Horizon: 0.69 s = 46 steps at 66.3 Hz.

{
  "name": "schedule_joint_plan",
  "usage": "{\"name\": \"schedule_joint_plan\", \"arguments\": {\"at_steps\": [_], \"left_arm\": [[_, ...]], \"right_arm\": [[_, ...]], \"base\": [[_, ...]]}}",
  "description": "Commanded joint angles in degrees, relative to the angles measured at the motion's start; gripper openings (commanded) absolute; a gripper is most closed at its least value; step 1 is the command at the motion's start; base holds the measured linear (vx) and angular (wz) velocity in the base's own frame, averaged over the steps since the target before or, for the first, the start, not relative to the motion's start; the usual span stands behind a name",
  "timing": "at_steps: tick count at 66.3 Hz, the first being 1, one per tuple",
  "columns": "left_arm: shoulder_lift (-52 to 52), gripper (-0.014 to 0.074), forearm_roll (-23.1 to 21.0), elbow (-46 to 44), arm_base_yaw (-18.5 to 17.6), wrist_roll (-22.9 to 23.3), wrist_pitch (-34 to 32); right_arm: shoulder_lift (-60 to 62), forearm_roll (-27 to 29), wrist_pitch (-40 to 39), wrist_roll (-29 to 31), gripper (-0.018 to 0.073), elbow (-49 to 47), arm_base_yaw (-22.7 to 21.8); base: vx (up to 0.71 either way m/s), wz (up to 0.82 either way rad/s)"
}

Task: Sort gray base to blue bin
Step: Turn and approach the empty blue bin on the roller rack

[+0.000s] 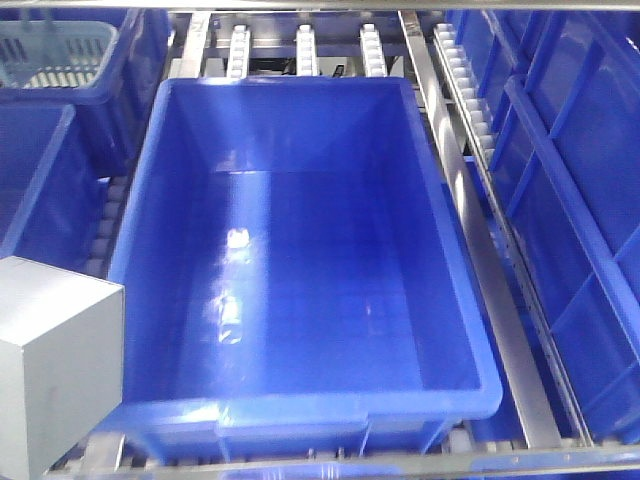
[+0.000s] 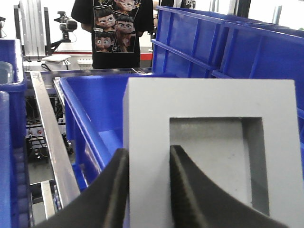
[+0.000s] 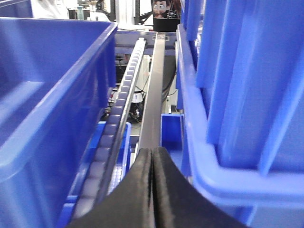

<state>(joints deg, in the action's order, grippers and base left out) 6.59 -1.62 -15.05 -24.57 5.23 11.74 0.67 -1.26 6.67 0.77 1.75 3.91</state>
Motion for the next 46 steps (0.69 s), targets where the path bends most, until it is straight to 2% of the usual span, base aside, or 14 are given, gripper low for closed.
{"name": "schedule_joint_plan", "arguments": {"at_steps": [1,46], "left_arm": [[0.54,-0.0006,-0.55,-1.64,-0.27,0.37,-6.36],[0.54,-0.0006,-0.55,-1.64,-0.27,0.37,-6.36]], "right_arm": [[0.65,-0.64,-4.46,0.31,-0.0009,0.79,-0.27],[0.65,-0.64,-4.46,0.31,-0.0009,0.79,-0.27]], "base": [[0.14,-0.09],[0.11,-0.02]]}}
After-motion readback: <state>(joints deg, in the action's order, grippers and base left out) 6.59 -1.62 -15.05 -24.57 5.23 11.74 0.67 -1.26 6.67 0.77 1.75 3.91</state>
